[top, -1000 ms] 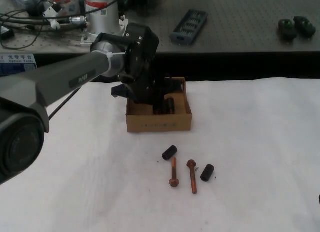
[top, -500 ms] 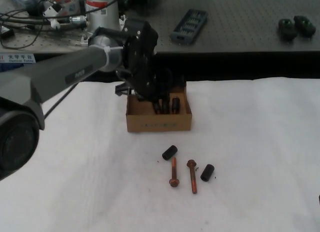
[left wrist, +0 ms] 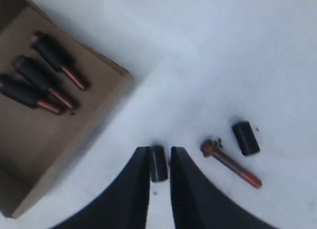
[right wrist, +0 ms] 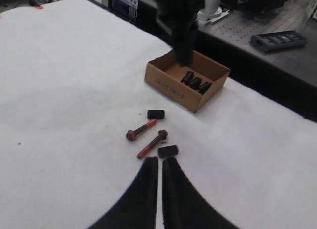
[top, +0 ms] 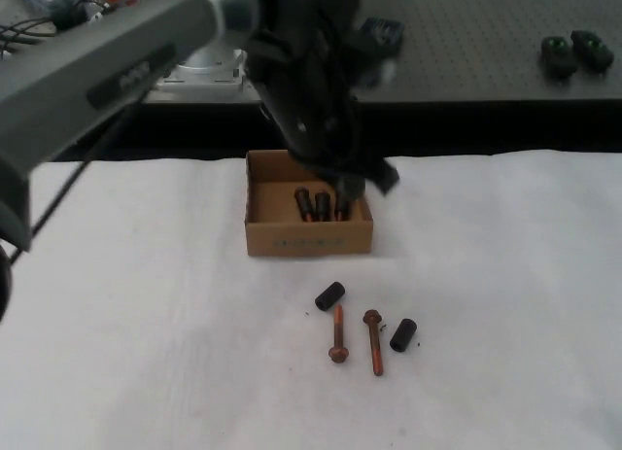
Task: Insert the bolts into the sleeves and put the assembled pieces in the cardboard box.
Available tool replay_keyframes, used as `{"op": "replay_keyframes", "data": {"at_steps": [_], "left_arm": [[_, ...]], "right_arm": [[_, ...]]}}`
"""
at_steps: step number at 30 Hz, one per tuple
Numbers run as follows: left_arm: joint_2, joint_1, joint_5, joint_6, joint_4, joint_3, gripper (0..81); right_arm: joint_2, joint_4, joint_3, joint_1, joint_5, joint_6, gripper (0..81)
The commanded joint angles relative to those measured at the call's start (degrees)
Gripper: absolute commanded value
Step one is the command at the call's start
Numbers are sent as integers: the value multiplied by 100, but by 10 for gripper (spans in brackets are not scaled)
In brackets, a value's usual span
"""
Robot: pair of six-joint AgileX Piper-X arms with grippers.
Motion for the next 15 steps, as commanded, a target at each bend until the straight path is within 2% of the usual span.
{"op": "replay_keyframes", "data": {"at_steps": [1,7,13,15], "left_arm": [[-29,-199,-431,366,459,81,114],[91,-365,-794,605,350,359,136],[334,-365,-1288,581,376,500,265],[433,-365,-1391,528,315,500,286]], "right_arm": [[-203,-45,-115,-33,238,-186,39],[-723,378,-131,-33,293,-196,39],[-1218,741,-131,-33,305,-196,39],[-1269,825,-131,-33,320,-196,39]]}}
